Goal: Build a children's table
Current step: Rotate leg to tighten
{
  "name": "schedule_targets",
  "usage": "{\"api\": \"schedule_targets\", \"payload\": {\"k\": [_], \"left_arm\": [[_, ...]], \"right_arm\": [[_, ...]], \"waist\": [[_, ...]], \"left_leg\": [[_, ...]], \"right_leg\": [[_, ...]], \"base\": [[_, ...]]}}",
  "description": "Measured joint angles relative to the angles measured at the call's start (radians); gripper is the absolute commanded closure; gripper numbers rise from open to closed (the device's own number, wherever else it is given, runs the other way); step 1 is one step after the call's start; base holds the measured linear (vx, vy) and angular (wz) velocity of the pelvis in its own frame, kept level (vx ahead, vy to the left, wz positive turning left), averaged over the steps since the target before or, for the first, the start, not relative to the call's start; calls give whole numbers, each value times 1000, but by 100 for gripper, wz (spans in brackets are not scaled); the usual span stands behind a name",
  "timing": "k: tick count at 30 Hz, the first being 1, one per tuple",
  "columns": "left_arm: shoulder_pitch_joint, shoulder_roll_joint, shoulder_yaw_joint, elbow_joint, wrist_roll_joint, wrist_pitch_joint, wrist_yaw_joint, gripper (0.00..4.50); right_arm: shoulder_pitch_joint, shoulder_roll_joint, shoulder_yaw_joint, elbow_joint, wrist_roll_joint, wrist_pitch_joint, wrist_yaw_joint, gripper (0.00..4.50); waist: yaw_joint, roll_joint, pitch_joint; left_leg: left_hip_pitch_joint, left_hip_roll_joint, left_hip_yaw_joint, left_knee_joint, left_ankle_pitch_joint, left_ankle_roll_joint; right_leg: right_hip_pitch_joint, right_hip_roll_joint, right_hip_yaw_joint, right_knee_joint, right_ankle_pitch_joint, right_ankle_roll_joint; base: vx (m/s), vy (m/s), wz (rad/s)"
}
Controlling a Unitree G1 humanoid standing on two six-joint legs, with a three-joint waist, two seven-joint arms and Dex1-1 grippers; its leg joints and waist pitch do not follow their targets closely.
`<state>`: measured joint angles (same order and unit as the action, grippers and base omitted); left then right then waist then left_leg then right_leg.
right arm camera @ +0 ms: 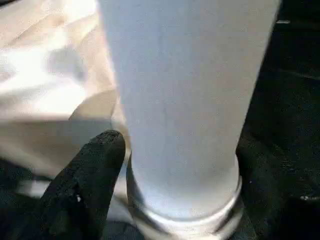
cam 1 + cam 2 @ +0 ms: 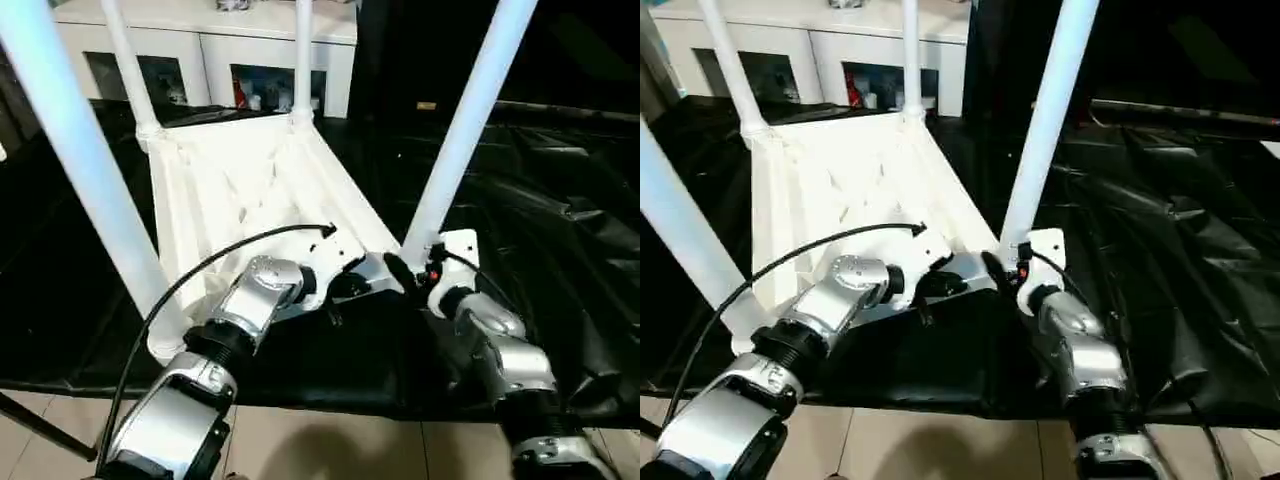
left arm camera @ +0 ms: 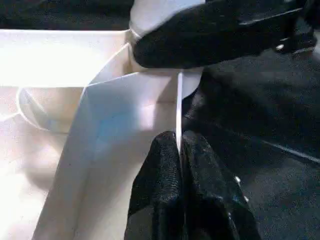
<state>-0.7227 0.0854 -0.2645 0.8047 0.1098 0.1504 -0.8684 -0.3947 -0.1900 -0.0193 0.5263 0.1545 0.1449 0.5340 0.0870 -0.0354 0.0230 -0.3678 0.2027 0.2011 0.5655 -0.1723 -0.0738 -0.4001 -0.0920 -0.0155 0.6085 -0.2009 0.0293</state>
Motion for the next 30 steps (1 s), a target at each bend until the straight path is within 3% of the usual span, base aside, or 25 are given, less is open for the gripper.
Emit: {"api": "schedule_targets", "payload": {"k": [1, 10, 12, 24, 30], "left_arm": [[4, 12, 1, -6, -3, -5, -23, 450], [58, 151, 3, -90, -55, -39, -293, 450], [63, 166, 3, -99, -60, -40, -332, 450], [91, 207, 3, -155, -76, -18, -396, 450], [95, 208, 3, -159, -74, -18, -379, 450]], "right_arm": [[1, -24, 16, -3, 0, 0, 50, 64], [7, -182, 108, -43, 12, -7, 408, 64], [6, -187, 111, -45, 17, -5, 447, 64], [3, -186, 137, -53, 43, -3, 530, 165], [3, -174, 136, -48, 41, -7, 502, 176]], "waist": [[-1, 0, 0], [0, -2, 3], [1, -3, 3], [1, -6, 6], [1, -7, 6]], "left_leg": [[0, 0, 0, -1, 0, 0], [-2, 1, -1, -1, 0, 0], [-2, 1, 0, 0, 0, 0], [-3, 1, 1, 1, 0, 0], [-3, 1, 1, 1, 0, 0]], "right_leg": [[0, 0, 0, 0, 0, -1], [-3, 1, -1, 1, 0, -1], [-3, 1, -1, 0, 0, -1], [-4, 1, 0, 0, 0, -2], [-4, 1, 0, 0, 0, -2]], "base": [[0, 0, 0], [0, 0, 0], [0, 0, 0], [0, 0, 0], [0, 0, 0]]}}
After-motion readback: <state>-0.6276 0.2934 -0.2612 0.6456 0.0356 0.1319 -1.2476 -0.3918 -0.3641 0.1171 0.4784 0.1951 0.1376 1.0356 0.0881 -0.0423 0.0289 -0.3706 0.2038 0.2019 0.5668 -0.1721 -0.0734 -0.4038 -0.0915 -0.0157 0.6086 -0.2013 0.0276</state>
